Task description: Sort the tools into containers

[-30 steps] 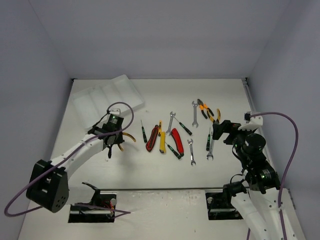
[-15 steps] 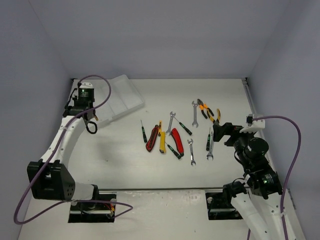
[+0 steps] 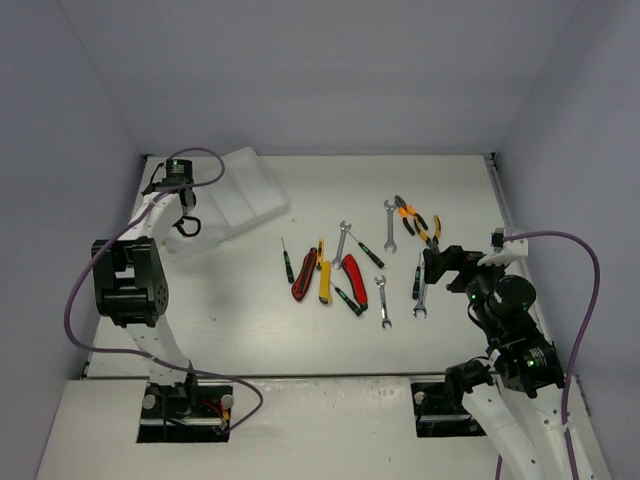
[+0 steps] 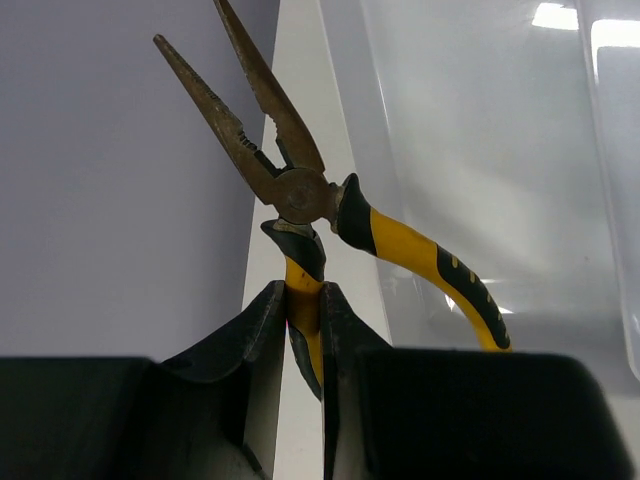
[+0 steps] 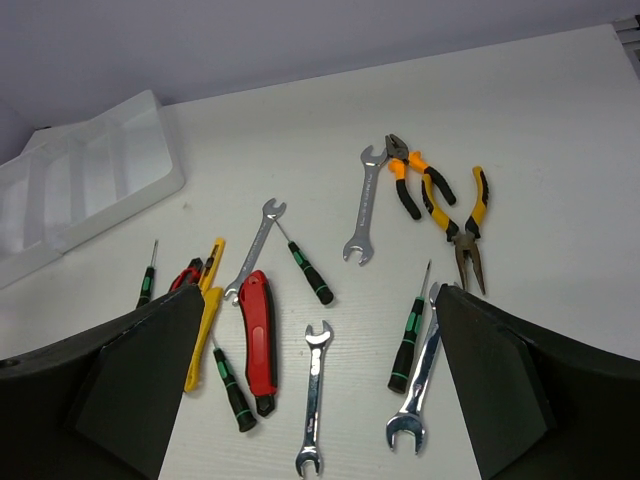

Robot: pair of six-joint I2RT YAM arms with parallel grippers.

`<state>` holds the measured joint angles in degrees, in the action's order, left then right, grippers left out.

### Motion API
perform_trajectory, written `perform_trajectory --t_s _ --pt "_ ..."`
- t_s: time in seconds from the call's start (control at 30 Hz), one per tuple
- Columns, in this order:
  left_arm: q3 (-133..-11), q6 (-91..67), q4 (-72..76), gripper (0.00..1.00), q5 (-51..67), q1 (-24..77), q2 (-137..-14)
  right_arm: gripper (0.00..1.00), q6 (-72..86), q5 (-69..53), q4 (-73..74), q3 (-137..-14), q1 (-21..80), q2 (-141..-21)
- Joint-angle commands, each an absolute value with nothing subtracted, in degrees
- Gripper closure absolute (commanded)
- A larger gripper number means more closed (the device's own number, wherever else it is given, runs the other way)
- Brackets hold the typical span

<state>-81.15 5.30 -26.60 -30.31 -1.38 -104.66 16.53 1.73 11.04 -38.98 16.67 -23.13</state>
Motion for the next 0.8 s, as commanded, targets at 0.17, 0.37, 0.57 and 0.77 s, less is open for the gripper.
perform_trajectory --t_s 0.17,0.37,0.57,0.77 --pt "-95.14 7.13 -23.92 1.00 -31.02 -4.13 -114.12 0.00 17.31 3.25 7.91 -38.84 17.40 -23.48" --pt "-103.59 8.79 -25.46 1.00 -30.73 -4.22 -122.28 0.00 17.23 3.60 8.09 -38.85 17.40 -25.55" --pt "-108.10 7.87 -26.02 1.00 -29.26 -4.31 -125.97 0.00 17.14 3.59 8.10 -38.85 17.40 -26.78" --pt "-108.81 5.50 -25.27 0.94 -25.85 -4.74 -127.00 0.00 17.01 3.17 8.17 -38.85 17.36 -27.51"
